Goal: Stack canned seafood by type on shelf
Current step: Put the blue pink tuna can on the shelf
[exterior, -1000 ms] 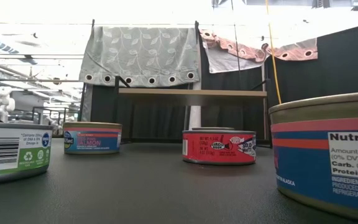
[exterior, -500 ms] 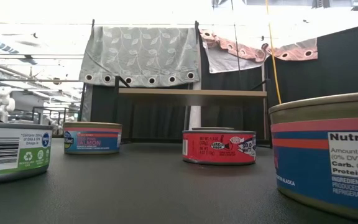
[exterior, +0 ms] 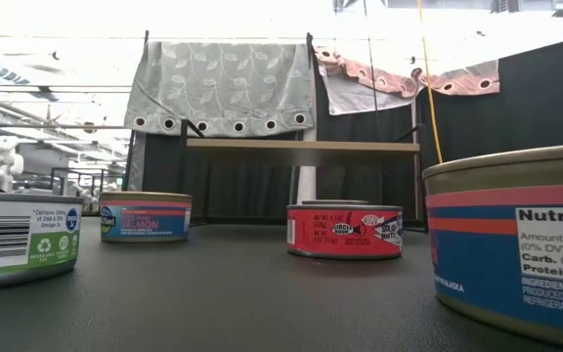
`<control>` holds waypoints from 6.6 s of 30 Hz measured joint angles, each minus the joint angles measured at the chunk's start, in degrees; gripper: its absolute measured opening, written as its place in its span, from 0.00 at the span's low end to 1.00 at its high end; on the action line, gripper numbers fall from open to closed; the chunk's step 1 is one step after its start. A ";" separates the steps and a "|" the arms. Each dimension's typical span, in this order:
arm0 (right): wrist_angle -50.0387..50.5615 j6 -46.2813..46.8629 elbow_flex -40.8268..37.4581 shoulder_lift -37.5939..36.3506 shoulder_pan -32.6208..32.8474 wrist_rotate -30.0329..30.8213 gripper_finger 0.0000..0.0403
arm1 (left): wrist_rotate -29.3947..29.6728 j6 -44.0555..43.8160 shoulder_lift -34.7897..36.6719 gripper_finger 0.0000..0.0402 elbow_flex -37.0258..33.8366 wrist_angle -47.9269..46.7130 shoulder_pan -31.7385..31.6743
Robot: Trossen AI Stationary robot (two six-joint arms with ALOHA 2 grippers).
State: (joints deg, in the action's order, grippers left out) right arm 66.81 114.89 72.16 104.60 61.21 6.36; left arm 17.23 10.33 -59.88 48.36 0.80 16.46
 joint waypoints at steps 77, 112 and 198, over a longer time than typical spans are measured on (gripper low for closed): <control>-8.75 8.33 -2.12 6.18 -0.24 -3.26 0.00 | -0.02 0.27 0.02 0.07 0.00 -0.26 -0.01; 23.34 -53.73 27.64 1.70 -8.79 -6.08 0.13 | 0.20 -0.52 0.02 0.07 0.00 0.93 -0.01; -10.48 -82.21 35.94 -12.07 -28.43 24.26 0.49 | -2.25 43.93 0.02 0.09 1.00 25.95 16.72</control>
State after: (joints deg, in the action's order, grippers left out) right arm 56.33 32.68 108.11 92.53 32.78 30.62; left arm 14.98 54.25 -59.86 49.35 26.75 33.18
